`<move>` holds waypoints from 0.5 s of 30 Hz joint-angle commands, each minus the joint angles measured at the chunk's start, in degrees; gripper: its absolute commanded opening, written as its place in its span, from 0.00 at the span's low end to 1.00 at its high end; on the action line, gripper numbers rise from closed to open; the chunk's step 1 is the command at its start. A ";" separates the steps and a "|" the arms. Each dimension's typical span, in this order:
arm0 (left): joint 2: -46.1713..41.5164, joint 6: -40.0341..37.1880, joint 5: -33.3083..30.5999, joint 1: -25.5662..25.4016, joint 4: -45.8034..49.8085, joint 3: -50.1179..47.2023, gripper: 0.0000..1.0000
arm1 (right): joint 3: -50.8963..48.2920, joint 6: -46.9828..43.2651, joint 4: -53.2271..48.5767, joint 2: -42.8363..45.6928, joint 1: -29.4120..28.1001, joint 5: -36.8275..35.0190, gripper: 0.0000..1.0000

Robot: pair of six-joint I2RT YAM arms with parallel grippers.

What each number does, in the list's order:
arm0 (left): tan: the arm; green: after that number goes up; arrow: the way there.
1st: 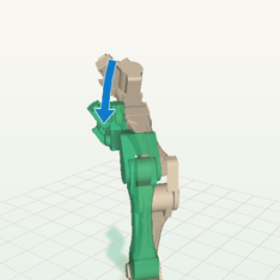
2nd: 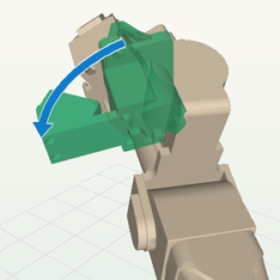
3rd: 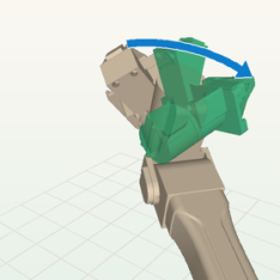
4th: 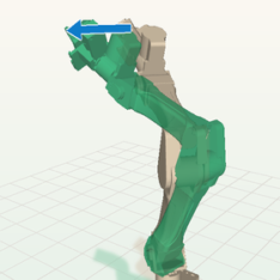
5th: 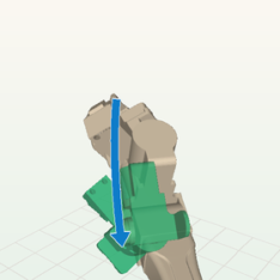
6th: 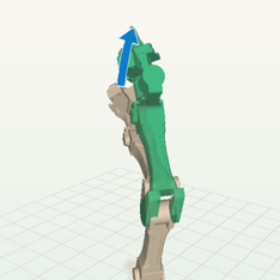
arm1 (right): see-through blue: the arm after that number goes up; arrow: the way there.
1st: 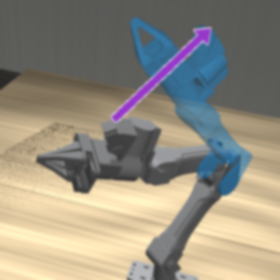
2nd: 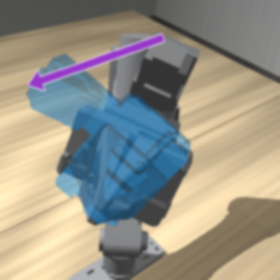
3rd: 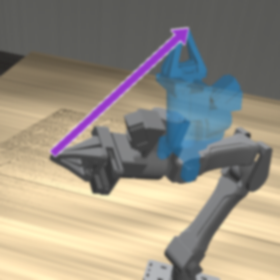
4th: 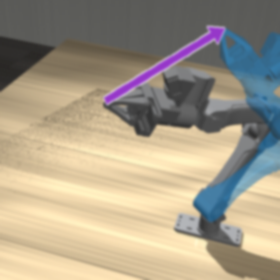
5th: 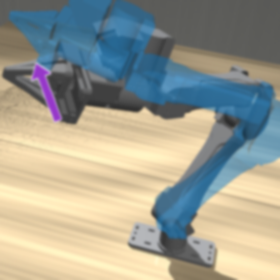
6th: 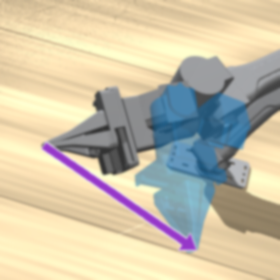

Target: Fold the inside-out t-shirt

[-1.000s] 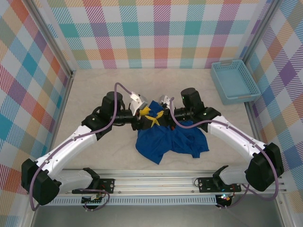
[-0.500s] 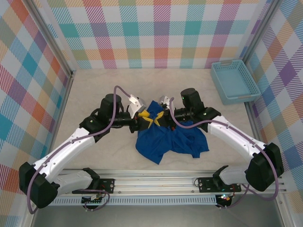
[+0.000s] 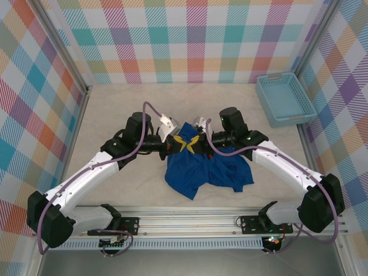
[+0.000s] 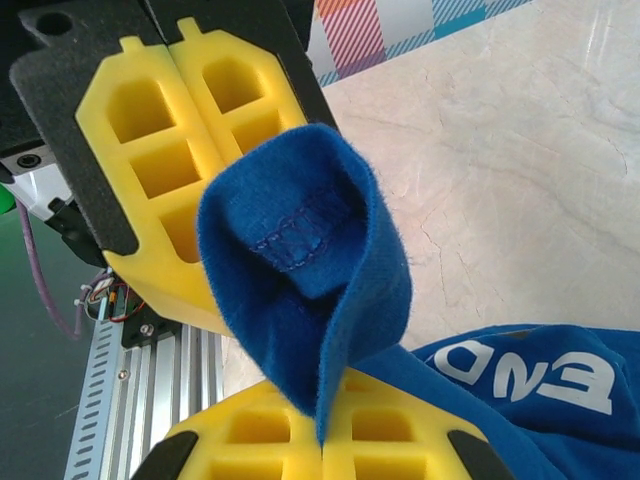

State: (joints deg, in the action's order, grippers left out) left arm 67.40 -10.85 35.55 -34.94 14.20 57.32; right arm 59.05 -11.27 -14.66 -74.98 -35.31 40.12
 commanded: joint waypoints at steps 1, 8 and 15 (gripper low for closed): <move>-1.07 0.82 1.13 0.49 -3.97 1.13 0.00 | 1.58 -1.33 -0.64 0.70 -0.02 0.40 0.00; -7.03 8.95 -20.36 1.01 -2.60 -1.32 0.00 | 9.40 19.62 -15.90 -0.71 2.12 -38.76 0.46; -13.36 16.19 -31.97 1.27 -0.69 -5.63 0.00 | -1.99 33.34 -28.22 6.43 4.95 -52.26 0.71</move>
State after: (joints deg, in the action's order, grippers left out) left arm 55.64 0.84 10.50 -34.24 13.43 53.23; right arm 60.95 12.58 -33.15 -69.80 -31.00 -4.86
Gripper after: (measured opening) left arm 0.049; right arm 0.704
